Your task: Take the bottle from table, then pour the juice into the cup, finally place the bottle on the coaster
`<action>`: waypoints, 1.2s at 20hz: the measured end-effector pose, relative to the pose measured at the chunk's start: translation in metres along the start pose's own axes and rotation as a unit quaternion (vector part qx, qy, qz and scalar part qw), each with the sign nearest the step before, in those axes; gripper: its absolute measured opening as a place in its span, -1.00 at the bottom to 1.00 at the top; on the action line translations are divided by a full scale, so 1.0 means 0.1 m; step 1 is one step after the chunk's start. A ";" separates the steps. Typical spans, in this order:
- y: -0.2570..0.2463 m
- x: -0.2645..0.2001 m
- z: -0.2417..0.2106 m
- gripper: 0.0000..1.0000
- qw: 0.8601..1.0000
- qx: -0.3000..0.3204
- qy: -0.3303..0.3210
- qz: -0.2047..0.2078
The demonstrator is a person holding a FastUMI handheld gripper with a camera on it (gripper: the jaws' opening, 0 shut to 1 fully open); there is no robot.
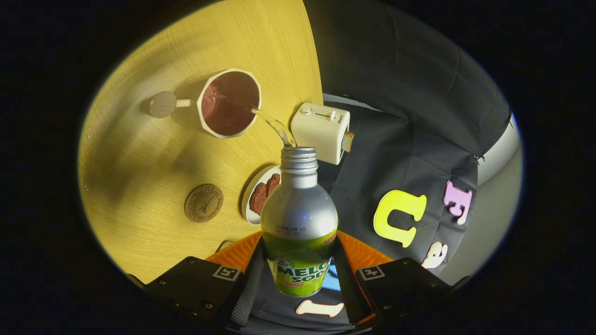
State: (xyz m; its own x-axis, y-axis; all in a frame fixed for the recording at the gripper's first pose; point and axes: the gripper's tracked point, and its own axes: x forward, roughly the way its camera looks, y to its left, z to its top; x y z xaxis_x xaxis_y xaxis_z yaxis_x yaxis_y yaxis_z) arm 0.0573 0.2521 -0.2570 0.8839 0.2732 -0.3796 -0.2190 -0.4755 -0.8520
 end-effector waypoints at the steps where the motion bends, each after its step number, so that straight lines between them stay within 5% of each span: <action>1: -0.01 -0.01 0.00 0.52 1.000 -0.001 0.000 -0.001; 24: -0.15 0.03 0.09 0.52 0.998 -0.055 -0.007 -0.008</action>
State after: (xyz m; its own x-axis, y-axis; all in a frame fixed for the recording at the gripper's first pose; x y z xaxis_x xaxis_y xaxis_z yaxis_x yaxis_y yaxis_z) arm 0.0593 0.2671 -0.2483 0.8808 0.2924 -0.3724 -0.1581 -0.5598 -0.8134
